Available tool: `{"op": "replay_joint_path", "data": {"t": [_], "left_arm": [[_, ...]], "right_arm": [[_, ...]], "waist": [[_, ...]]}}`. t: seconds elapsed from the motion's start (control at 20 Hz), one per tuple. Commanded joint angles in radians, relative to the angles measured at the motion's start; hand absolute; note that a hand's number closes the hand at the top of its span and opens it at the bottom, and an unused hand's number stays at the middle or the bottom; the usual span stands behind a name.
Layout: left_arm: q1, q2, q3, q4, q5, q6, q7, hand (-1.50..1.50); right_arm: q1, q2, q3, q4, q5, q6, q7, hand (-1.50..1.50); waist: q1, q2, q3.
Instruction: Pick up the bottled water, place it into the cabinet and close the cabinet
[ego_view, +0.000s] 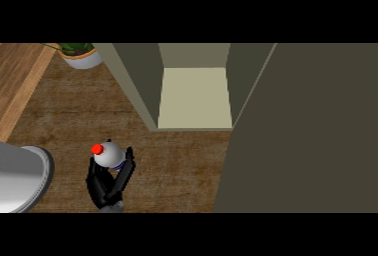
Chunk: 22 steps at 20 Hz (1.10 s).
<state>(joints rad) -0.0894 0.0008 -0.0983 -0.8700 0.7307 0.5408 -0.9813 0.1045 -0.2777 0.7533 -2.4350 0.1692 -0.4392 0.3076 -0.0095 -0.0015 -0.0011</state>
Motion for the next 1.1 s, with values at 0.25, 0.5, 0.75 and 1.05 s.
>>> {"op": "replay_joint_path", "data": {"t": [0.25, 0.5, 0.75, 1.05], "left_arm": [[-0.006, 0.0, -0.071, -0.02, 0.088, -0.037, -0.063, 1.5], [-0.021, 0.07, -0.123, 0.045, 0.003, -0.27, 0.035, 1.5], [0.06, 0.166, -0.261, -0.043, -0.071, -0.453, 0.11, 1.5], [0.05, 0.184, -0.227, -0.095, -0.103, -0.464, 0.096, 1.5]], "right_arm": [[0.044, -0.04, 0.054, -0.156, 0.123, -0.012, 0.068, -1.5], [0.002, -0.024, 0.052, -0.09, 0.085, -0.033, 0.046, -1.5], [0.006, -0.062, -0.003, -0.069, 0.026, -0.017, 0.002, -1.5], [-0.011, -0.028, 0.076, -0.128, 0.131, -0.049, 0.094, -1.5]], "waist": [[-0.003, -0.003, 0.0], [-0.011, -0.004, 0.0], [0.005, -0.004, 0.002], [0.004, -0.002, 0.001]]}}
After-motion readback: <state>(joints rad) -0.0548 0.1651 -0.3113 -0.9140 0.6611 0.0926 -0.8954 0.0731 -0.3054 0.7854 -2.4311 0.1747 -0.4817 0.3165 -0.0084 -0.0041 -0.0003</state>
